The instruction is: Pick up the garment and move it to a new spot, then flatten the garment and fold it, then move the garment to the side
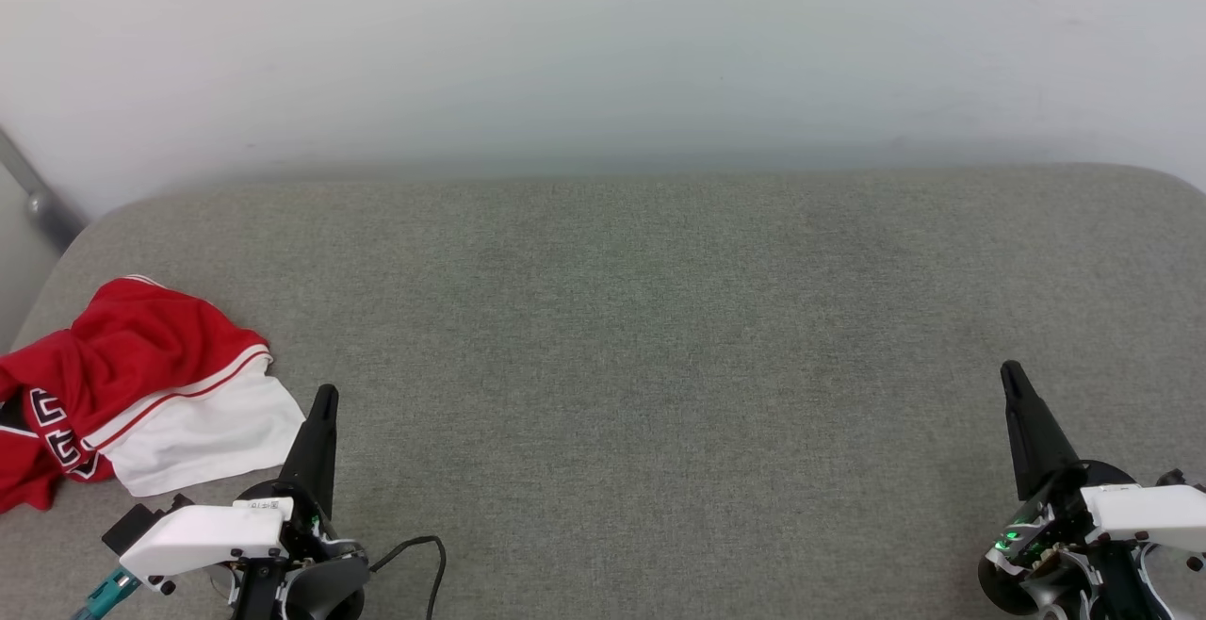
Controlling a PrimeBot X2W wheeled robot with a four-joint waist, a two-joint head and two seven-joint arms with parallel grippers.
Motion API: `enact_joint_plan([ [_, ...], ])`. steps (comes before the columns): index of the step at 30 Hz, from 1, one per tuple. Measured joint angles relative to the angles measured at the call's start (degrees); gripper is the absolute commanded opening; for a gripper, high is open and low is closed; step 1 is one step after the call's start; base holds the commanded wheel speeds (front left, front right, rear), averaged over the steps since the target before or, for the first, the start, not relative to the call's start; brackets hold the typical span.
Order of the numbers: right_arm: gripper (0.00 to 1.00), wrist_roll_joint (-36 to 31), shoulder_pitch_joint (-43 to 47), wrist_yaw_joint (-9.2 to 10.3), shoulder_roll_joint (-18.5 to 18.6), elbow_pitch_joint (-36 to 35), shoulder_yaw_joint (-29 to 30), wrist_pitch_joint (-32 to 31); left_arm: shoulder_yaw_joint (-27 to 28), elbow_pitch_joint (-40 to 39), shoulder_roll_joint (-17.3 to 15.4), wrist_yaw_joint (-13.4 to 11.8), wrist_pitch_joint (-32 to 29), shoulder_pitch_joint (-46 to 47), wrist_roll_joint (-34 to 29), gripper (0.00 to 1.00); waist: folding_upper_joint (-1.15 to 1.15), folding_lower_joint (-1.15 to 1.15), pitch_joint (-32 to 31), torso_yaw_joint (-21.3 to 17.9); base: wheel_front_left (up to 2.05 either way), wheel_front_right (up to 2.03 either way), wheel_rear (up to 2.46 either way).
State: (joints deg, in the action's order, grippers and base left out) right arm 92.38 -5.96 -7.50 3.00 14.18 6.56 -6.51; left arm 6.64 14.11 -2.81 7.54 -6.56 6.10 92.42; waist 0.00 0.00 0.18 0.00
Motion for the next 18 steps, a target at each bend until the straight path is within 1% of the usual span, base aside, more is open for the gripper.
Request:
enact_joint_plan([
  [18,0.00,0.00,0.00,0.00,0.00,0.00,0.00,0.00,0.00,0.00,0.00,0.00,0.00,0.00,0.00,0.00,0.00,0.00,0.00,0.00,0.00,0.00,0.00],
])
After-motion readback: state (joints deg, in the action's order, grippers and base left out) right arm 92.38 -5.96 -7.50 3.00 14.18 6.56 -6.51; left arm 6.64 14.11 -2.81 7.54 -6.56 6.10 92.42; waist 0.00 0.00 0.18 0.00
